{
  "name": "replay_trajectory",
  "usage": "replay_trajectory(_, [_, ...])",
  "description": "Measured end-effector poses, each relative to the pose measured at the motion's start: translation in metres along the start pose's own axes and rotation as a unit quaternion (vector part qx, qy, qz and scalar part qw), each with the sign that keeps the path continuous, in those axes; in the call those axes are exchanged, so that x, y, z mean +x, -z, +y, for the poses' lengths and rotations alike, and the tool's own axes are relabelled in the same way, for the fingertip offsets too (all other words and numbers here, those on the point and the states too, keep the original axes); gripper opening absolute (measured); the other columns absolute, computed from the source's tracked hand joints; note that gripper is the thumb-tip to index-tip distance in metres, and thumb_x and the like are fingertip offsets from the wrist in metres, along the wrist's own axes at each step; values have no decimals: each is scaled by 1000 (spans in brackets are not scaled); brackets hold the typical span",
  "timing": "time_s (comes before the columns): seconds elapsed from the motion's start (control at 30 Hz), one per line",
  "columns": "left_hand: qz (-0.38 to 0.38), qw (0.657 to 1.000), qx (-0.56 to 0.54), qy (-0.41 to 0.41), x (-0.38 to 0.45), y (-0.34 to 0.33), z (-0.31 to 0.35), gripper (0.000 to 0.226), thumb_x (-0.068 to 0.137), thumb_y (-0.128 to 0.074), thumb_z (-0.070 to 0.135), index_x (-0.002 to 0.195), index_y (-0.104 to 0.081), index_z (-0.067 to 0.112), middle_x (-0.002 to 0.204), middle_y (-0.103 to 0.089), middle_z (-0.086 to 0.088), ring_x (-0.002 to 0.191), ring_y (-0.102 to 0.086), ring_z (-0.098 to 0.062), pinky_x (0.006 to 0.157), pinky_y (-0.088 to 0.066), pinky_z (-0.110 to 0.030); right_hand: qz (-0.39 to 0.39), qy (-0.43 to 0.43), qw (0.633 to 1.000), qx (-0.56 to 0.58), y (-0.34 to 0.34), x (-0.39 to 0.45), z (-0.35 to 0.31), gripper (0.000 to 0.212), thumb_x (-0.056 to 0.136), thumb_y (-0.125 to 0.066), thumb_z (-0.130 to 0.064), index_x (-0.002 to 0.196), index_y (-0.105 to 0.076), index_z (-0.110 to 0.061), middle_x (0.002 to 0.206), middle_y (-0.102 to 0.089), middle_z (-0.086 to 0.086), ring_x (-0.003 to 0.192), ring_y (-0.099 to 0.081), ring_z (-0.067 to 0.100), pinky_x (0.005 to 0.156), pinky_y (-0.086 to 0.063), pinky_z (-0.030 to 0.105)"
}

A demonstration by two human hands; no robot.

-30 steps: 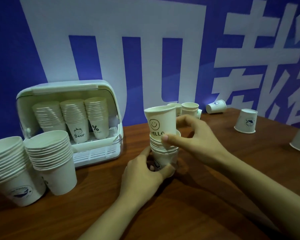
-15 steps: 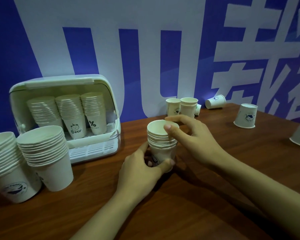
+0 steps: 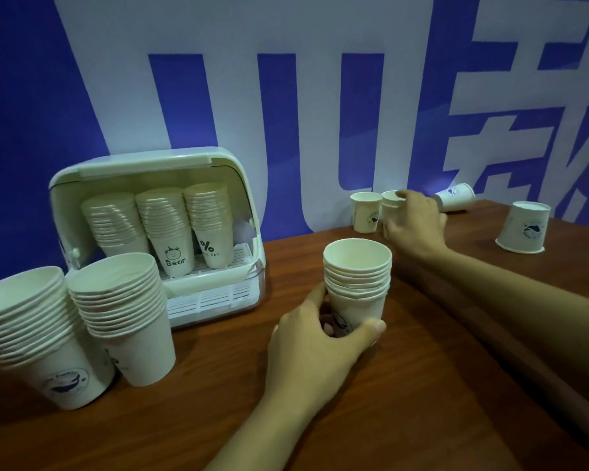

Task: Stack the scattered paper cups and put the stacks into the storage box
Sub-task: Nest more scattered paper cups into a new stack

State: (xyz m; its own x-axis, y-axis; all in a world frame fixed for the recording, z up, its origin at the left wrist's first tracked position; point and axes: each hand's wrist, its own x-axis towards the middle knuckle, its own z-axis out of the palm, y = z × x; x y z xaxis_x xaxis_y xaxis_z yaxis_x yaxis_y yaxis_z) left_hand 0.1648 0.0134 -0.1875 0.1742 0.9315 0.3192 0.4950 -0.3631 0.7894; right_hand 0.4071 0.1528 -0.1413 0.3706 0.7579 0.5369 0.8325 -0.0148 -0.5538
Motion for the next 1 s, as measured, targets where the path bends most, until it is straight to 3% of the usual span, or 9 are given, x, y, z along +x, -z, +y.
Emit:
replay_trajectory(0.07, [-1,1000,-1,8,1,0,-2,76,61,-71,84,129,-61,52,107,-72,31,96,-67,4,90,-60,-35,-23,-11,996,-87,-9,26,8,70,91,-67,-25,152,-34,-17,161,-32,7,148,-25,33,115,-25,55])
replay_trajectory(0.17, [-2,1000,1,12,3,0,-3,75,59,-69,86,127,-62,53,107,-72,32,98,-67,2,94,-58,-37,-66,-29,986,-150,-28,41,16,65,95,-64,-25,152,-31,-21,168,-13,3,155,-7,34,117,-20,59])
replay_trajectory(0.33, [3,1000,10,17,4,0,-1,78,58,-67,88,128,-59,54,106,-73,29,100,-67,-2,95,-57,-38,4,44,994,-102,-35,23,13,28,98,-61,-25,121,-63,-10,148,-44,9,133,-42,34,102,-40,54])
replay_trajectory(0.43, [7,1000,15,14,2,2,1,76,60,-67,85,127,-60,52,104,-75,25,100,-68,-3,97,-56,-40,61,87,994,9,-10,10,-7,28,100,-59,-23,119,-64,-3,137,-53,16,118,-54,35,96,-48,47])
replay_trajectory(0.57, [0,1000,13,15,1,4,5,72,62,-69,83,125,-63,50,98,-75,19,98,-68,-9,97,-55,-43,91,204,966,132,51,-15,-52,29,94,-70,-22,117,-60,-7,126,-57,10,108,-56,19,84,-54,33])
replay_trajectory(0.67, [-5,1000,9,19,1,4,7,73,58,-66,84,123,-63,49,92,-73,18,95,-69,-10,95,-56,-44,75,253,943,201,94,-44,-79,36,93,-69,-36,117,-58,-13,120,-61,3,106,-61,16,81,-56,26])
replay_trajectory(0.73, [-9,1000,4,20,0,4,7,74,57,-65,85,121,-64,49,93,-74,20,93,-69,-8,93,-57,-43,39,261,937,229,114,-59,-90,36,91,-64,-46,113,-58,-17,114,-63,1,105,-64,17,80,-58,30])
replay_trajectory(0.87, [-10,1000,-13,14,-3,5,9,66,60,-68,82,119,-64,51,98,-74,27,93,-69,-2,93,-57,-41,-56,290,937,187,124,-81,-93,36,88,-62,-50,107,-64,-19,110,-63,-6,101,-64,15,77,-59,37])
replay_trajectory(1.0, [-10,1000,-9,9,-2,5,8,61,65,-72,77,119,-63,50,94,-75,23,88,-70,-3,91,-57,-44,-114,318,928,158,103,-107,-78,44,85,-64,-48,116,-62,-18,114,-63,-6,102,-62,14,78,-54,35])
